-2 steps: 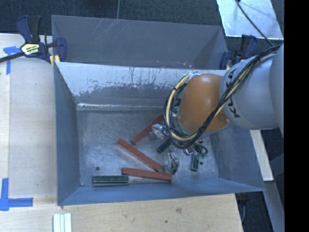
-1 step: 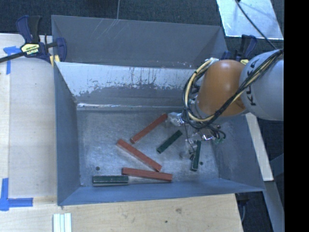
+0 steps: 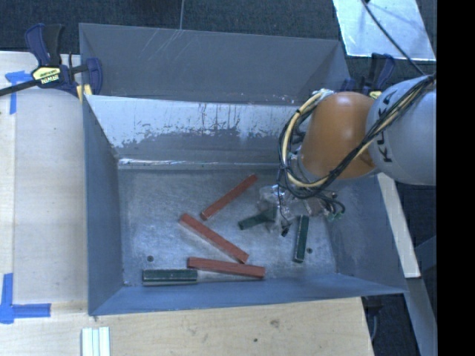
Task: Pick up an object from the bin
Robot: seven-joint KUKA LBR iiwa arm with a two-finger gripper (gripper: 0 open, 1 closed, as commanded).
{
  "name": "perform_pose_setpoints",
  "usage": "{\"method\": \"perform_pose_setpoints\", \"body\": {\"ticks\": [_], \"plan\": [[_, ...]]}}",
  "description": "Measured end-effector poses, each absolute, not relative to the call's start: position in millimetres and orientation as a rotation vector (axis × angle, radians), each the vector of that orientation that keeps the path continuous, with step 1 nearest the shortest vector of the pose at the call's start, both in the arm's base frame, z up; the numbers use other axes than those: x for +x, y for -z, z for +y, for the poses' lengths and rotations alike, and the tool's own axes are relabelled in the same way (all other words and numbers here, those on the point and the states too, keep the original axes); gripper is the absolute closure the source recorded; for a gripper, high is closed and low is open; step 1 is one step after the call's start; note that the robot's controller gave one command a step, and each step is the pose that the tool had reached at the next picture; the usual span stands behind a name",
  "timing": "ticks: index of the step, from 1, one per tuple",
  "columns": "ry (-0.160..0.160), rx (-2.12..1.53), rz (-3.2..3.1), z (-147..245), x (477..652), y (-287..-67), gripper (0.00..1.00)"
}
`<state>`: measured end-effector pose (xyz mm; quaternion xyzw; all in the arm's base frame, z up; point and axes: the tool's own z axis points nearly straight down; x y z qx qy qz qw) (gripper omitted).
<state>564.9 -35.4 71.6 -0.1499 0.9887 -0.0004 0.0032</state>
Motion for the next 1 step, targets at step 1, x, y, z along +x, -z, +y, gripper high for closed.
{"method": "perform_pose_setpoints", "body": {"ticks": [1], "plan": [[0.006,-0.418,3.103,-68.4,496.3,-227.9,1.00]]}}
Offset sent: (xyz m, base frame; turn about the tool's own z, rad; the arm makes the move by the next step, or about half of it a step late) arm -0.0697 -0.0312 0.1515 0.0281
